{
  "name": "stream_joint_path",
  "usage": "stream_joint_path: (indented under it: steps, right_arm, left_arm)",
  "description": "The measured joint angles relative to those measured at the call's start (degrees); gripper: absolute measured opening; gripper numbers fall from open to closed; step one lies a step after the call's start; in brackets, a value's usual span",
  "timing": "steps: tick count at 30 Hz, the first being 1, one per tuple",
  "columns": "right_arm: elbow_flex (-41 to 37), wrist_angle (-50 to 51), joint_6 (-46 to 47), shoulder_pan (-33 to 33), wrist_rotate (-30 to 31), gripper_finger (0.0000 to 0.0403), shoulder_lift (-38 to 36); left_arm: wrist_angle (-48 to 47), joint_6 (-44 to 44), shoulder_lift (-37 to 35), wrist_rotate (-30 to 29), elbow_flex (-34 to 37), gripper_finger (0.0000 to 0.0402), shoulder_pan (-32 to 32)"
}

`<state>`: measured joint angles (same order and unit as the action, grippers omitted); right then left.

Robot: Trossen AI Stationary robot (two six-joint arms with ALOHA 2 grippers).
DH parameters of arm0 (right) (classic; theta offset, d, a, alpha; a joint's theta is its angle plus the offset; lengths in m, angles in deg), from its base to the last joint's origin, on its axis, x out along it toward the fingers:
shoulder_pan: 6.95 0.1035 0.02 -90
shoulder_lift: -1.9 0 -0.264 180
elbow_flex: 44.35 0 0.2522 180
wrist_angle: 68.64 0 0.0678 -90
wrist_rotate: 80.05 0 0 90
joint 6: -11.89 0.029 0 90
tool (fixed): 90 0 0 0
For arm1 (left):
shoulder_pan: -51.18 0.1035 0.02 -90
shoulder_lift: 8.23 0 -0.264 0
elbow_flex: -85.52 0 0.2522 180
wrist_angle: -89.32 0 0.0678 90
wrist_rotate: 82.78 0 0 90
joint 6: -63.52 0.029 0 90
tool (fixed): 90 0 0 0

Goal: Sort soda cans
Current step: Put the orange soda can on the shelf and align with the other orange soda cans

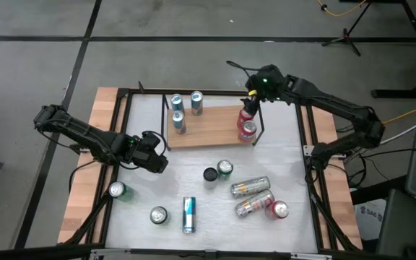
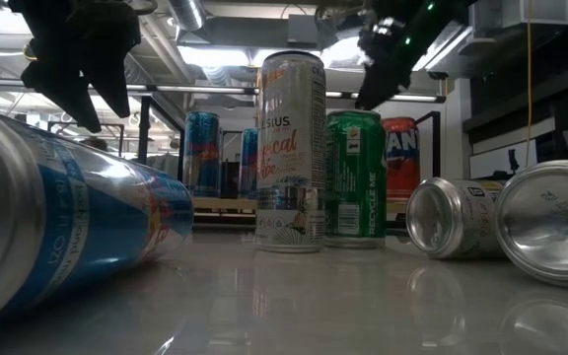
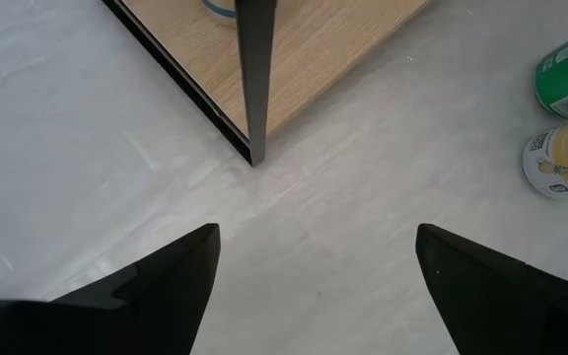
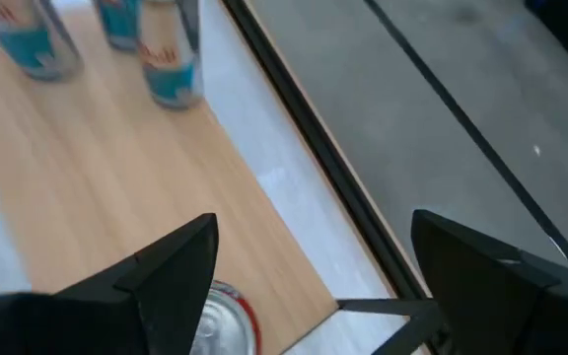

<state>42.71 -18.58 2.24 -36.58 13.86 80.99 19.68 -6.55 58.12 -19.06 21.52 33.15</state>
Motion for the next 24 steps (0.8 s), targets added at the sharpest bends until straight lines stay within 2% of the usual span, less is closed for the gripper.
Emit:
stream_joint_path:
  steps: [4, 9, 13, 19, 24]
  right_arm:
    - [0.1, 0.7, 1.7, 4.2, -0.5, 0.033, -5.0]
    - [0.1, 2.9, 7.3, 13.2, -0.5, 0.033, -10.8]
    - [0.1, 6.3, 15.9, 22.0, 0.1, 0.033, -14.5]
    - [0.2, 16.0, 31.5, 36.4, 5.9, 0.033, -16.0]
    - [0.2, 23.6, 41.9, 47.3, 4.4, 0.033, -15.5]
  left_arm:
    - [0.0, 0.1, 0.0, -0.5, 0.0, 0.0335, 0.0]
    - [0.0, 0.1, 0.0, -0.6, 0.0, 0.0335, 0.0]
    - [0.1, 0.1, 0.0, -0.6, 0.0, 0.0335, 0.0]
    - [0.7, 0.1, 0.0, -0.6, 0.0, 0.0335, 0.0]
    - [0.7, 0.2, 0.0, -0.6, 0.0, 0.0335, 0.0]
